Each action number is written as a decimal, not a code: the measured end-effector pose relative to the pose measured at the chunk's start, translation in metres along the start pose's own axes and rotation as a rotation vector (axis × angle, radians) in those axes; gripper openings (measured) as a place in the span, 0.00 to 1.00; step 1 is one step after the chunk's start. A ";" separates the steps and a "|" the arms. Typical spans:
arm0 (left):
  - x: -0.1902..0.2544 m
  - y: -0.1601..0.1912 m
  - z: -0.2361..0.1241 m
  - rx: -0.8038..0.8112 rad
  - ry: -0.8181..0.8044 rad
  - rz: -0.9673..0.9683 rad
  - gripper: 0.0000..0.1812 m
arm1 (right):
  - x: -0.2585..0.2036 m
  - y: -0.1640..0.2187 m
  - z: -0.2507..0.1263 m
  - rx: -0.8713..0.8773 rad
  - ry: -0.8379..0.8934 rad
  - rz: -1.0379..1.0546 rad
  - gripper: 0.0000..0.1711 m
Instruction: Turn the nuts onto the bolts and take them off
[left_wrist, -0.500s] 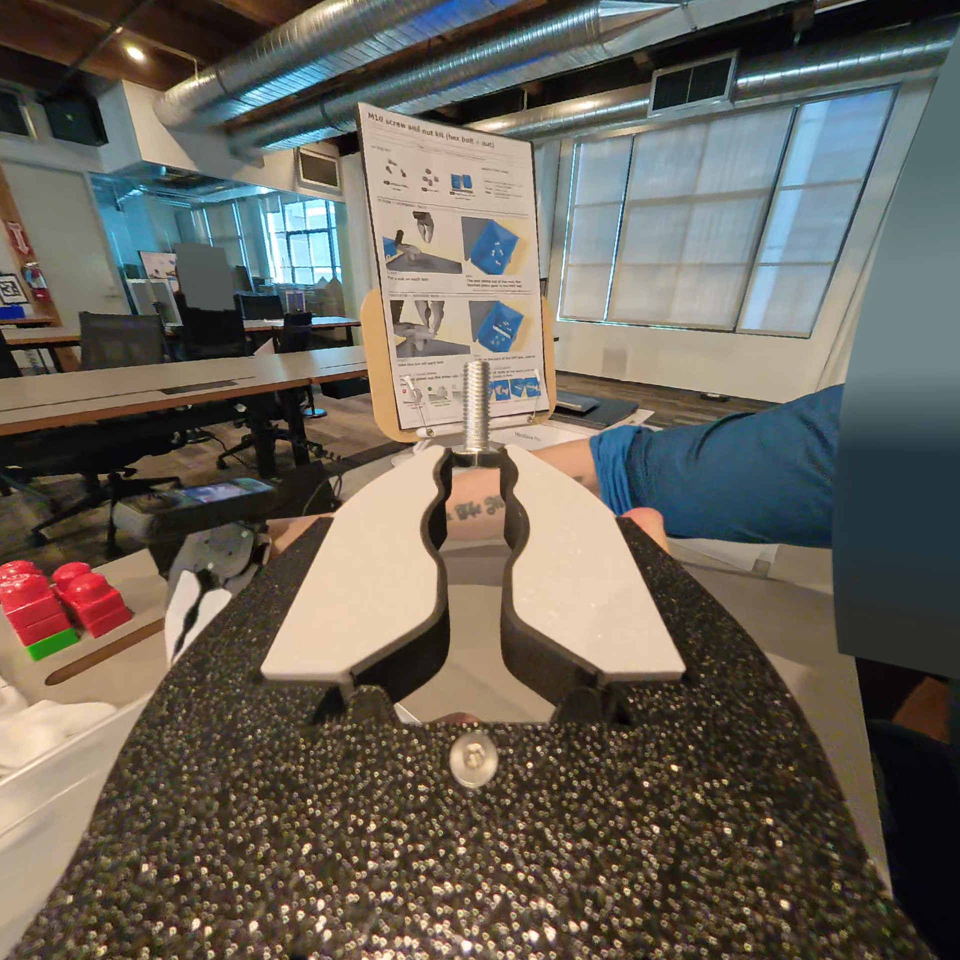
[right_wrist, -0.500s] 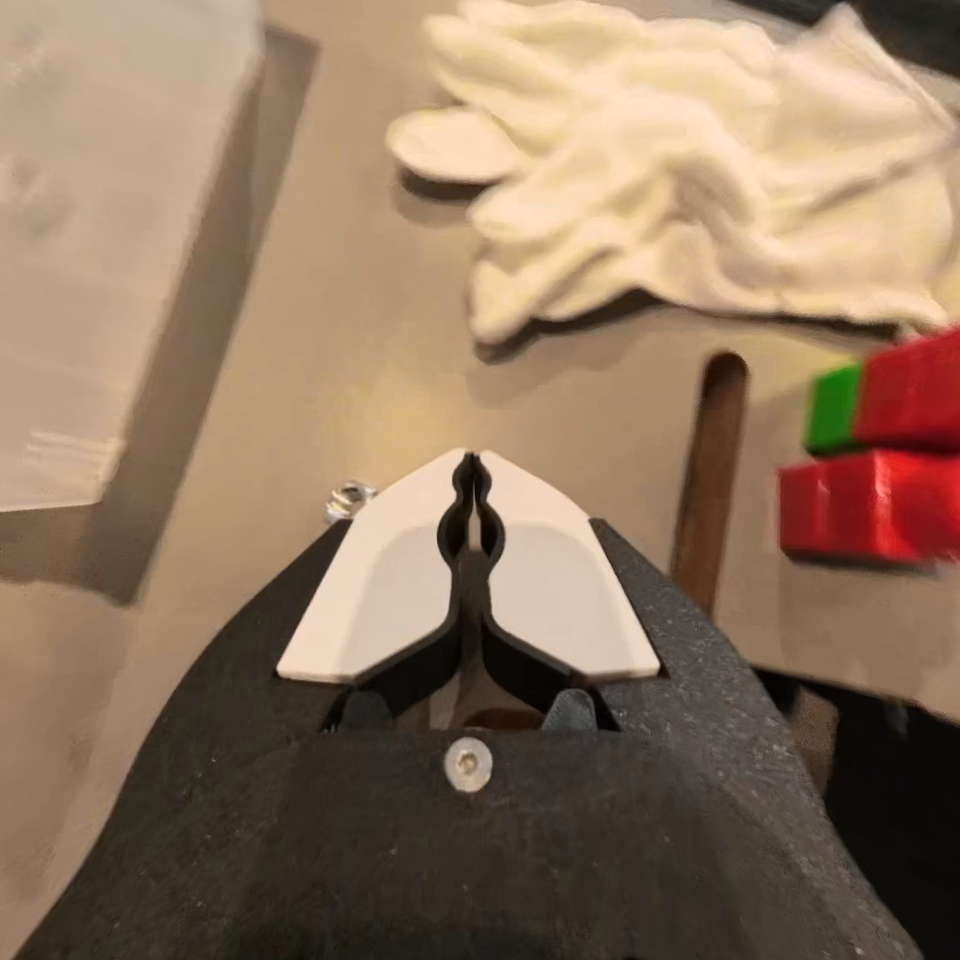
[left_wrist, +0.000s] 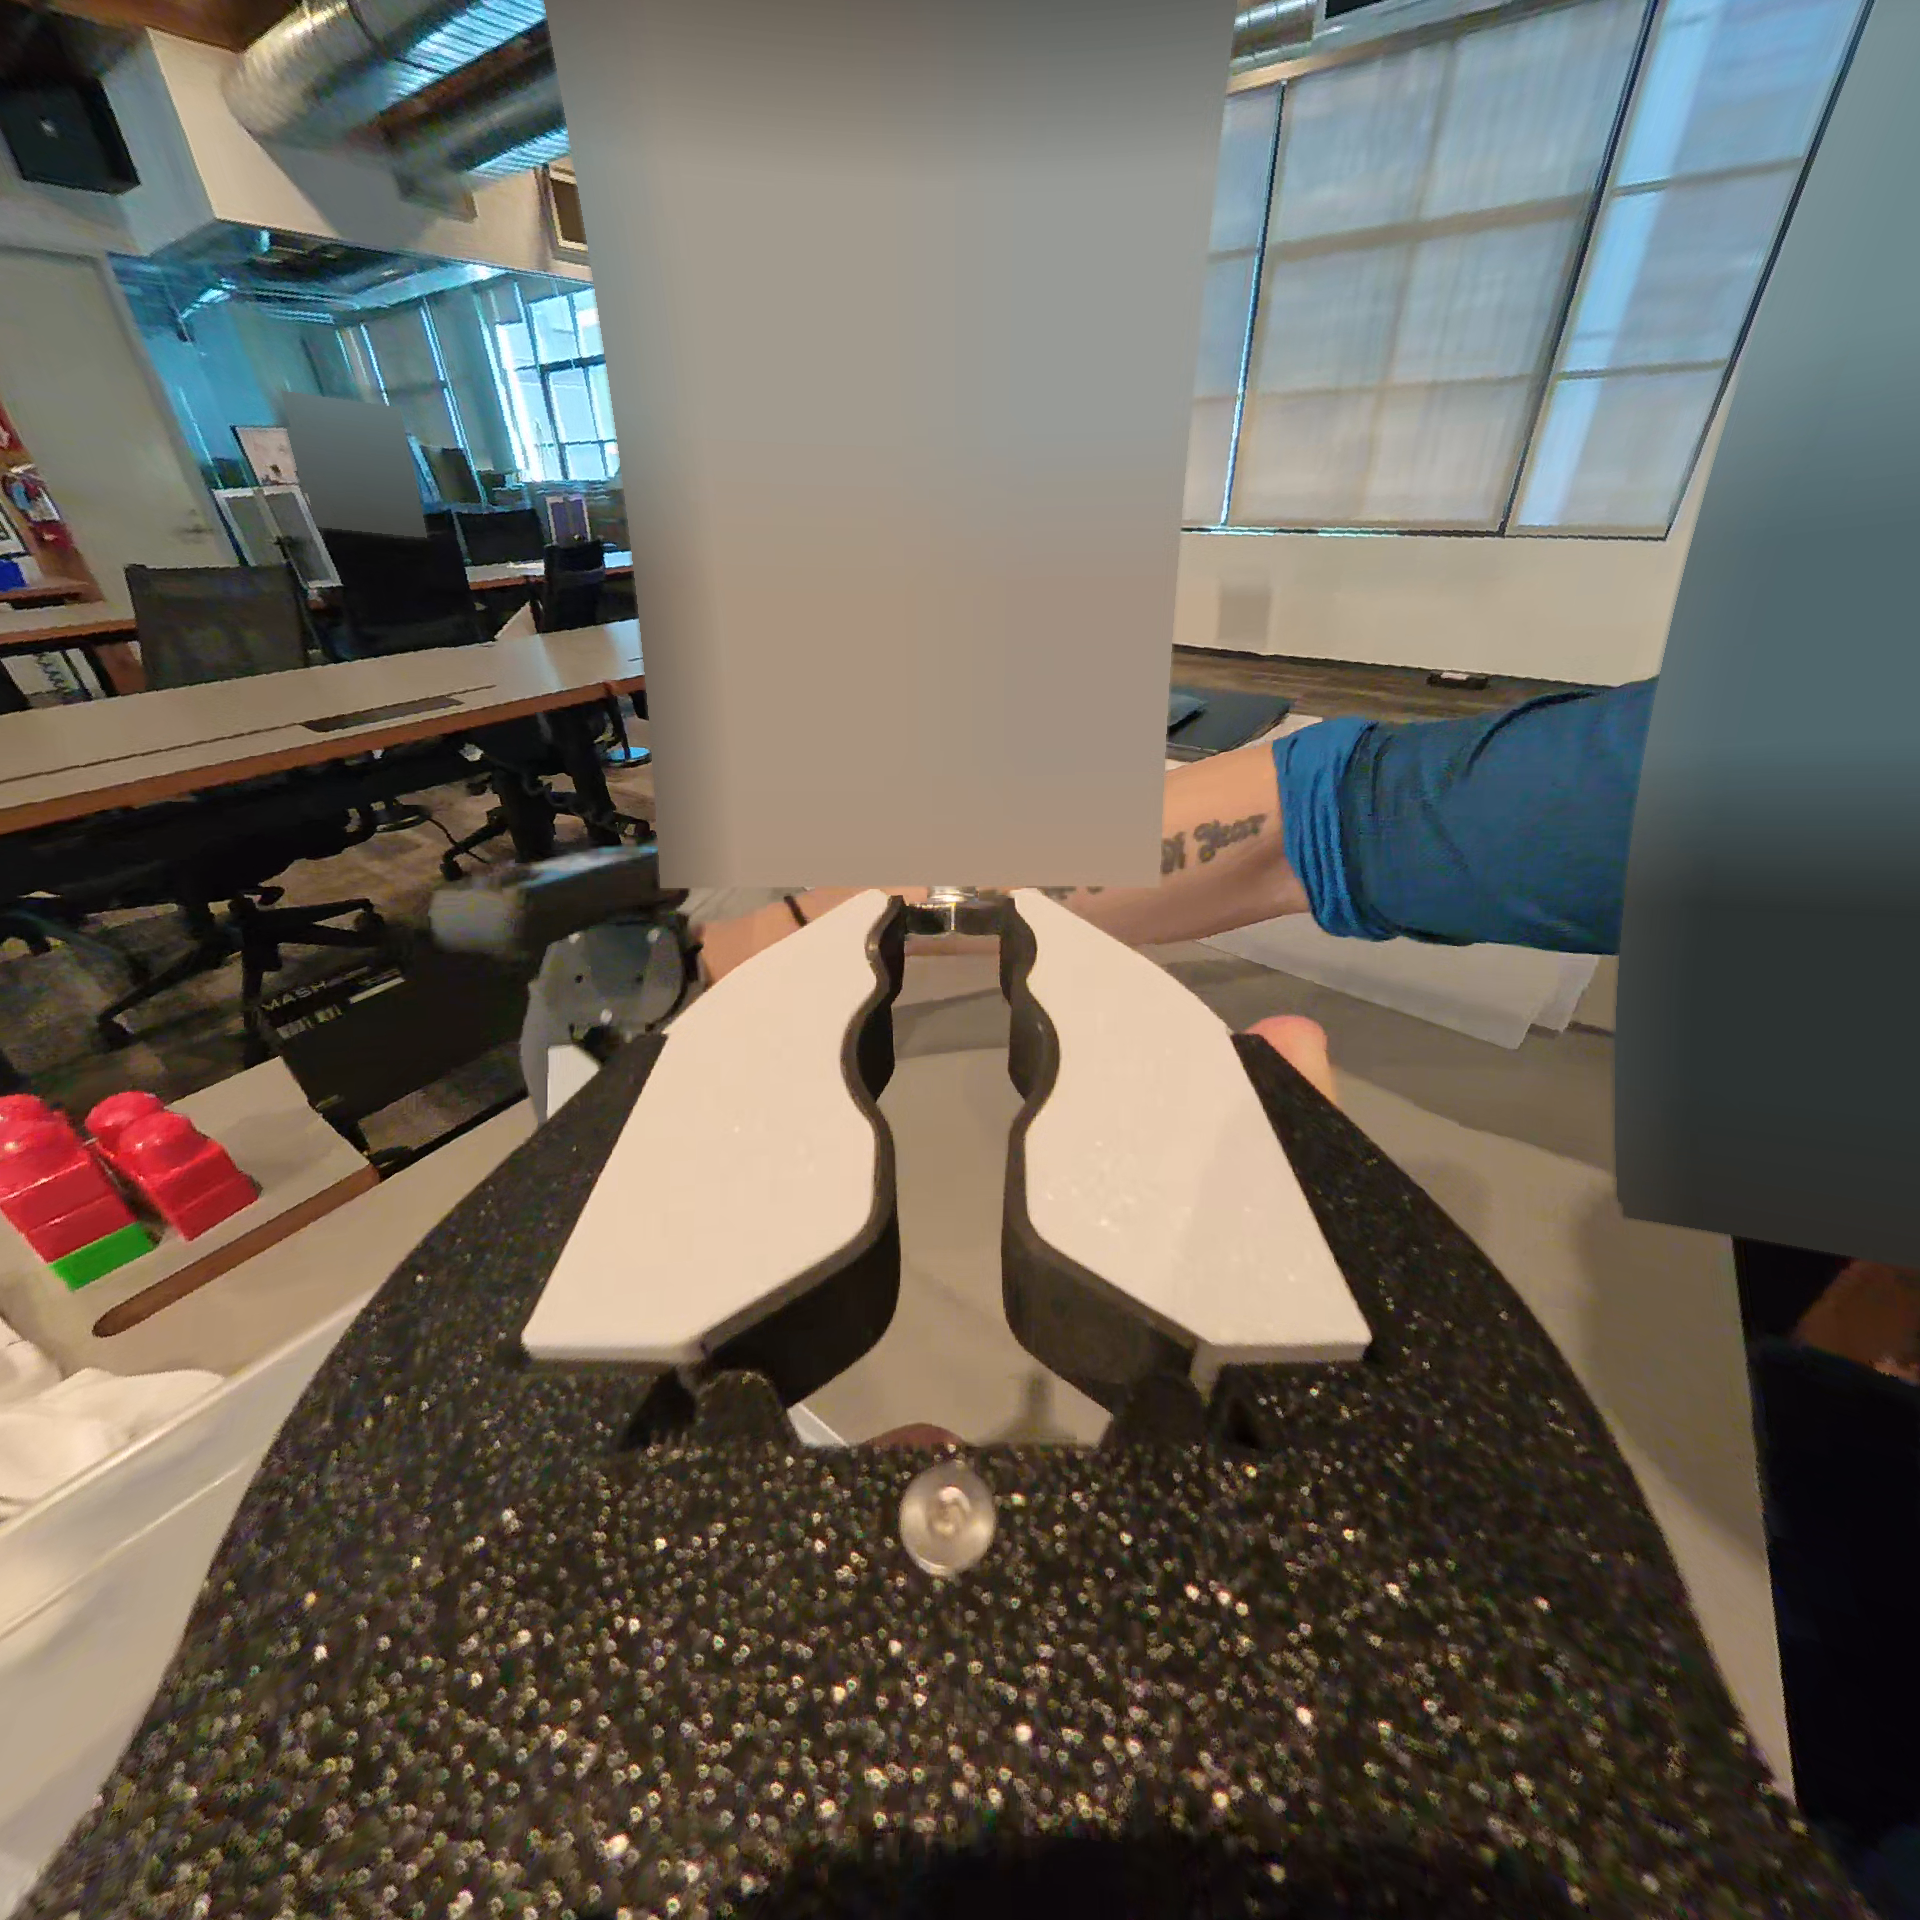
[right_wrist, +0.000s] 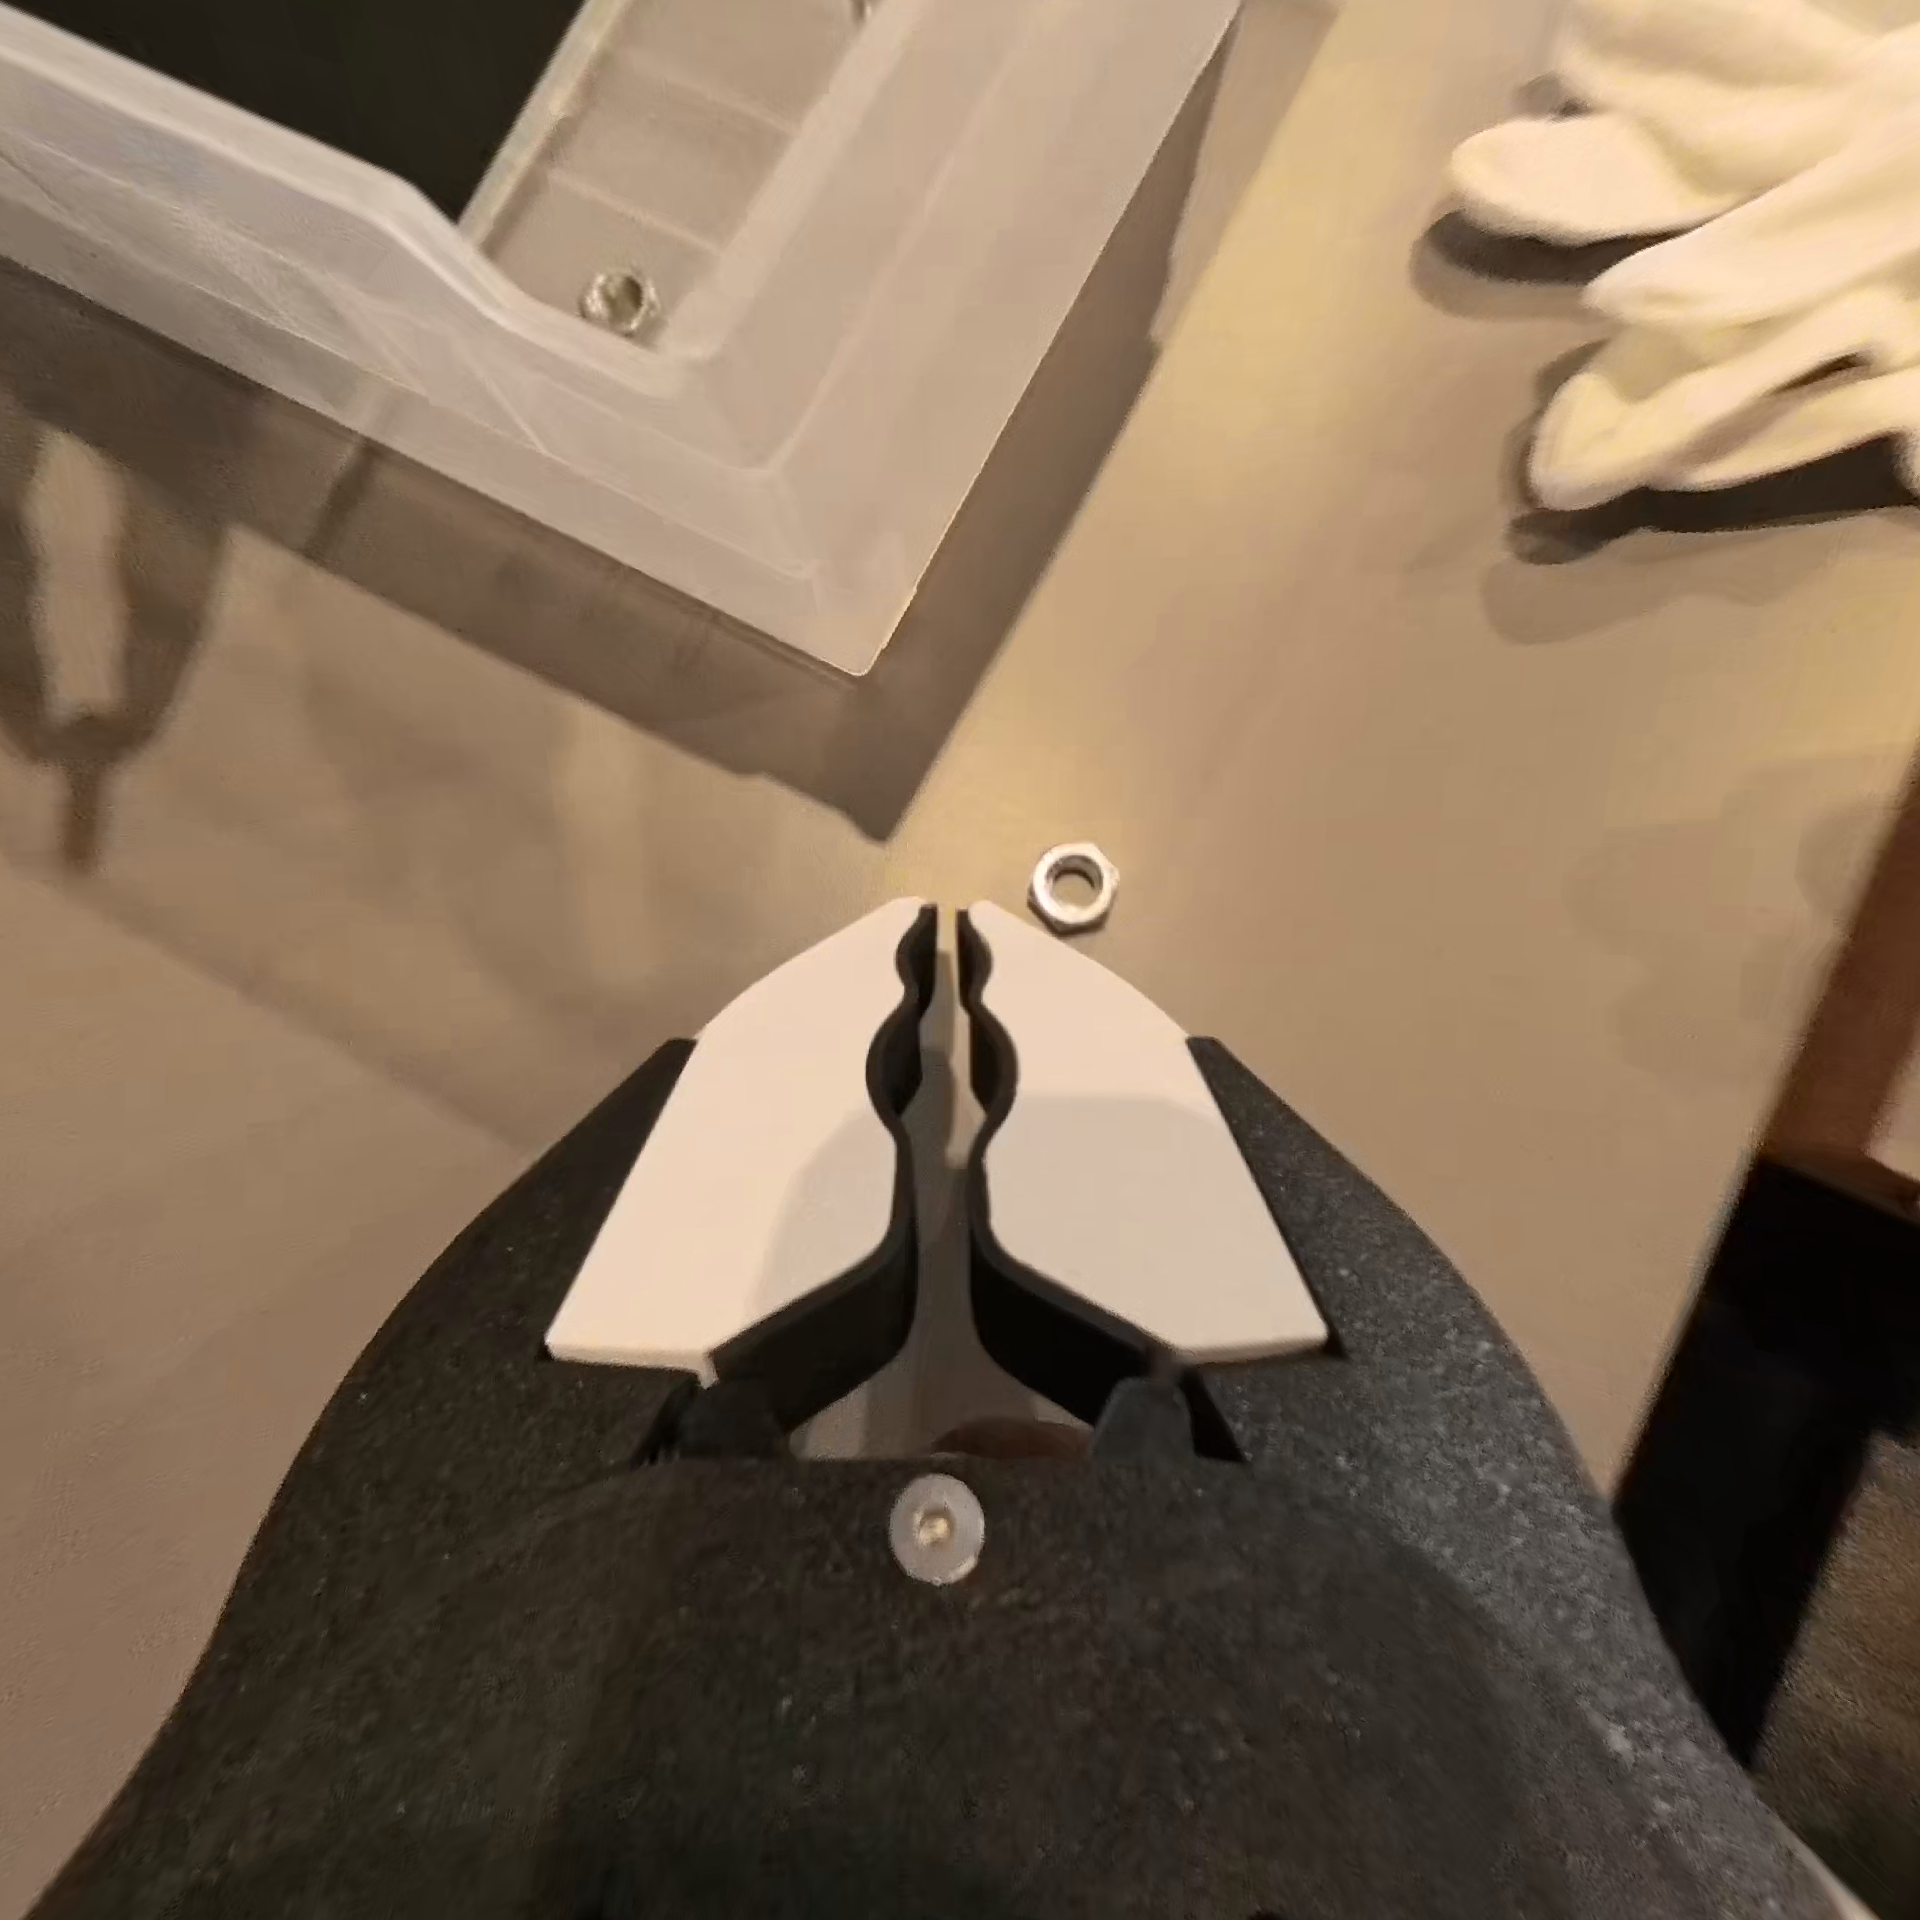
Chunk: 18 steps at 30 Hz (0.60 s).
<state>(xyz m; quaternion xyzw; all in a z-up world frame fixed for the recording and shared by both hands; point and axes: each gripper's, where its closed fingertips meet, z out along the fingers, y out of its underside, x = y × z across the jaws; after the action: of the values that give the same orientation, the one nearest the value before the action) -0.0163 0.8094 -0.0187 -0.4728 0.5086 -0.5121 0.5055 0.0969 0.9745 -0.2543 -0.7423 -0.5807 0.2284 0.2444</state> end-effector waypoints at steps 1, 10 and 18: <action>0.001 0.000 0.001 -0.008 -0.006 0.010 0.09 | 0.001 0.000 -0.009 0.002 0.041 0.003 0.05; -0.009 0.001 -0.004 -0.055 -0.061 0.059 0.09 | 0.002 0.009 -0.021 -0.370 0.162 -0.258 0.22; -0.019 0.003 -0.022 -0.025 -0.039 0.007 0.09 | 0.026 0.007 0.001 -0.514 0.029 -0.411 0.08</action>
<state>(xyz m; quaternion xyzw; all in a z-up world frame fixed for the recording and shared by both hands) -0.0369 0.8298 -0.0217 -0.4871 0.5065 -0.4946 0.5114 0.1071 0.9980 -0.2614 -0.6501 -0.7533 0.0097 0.0985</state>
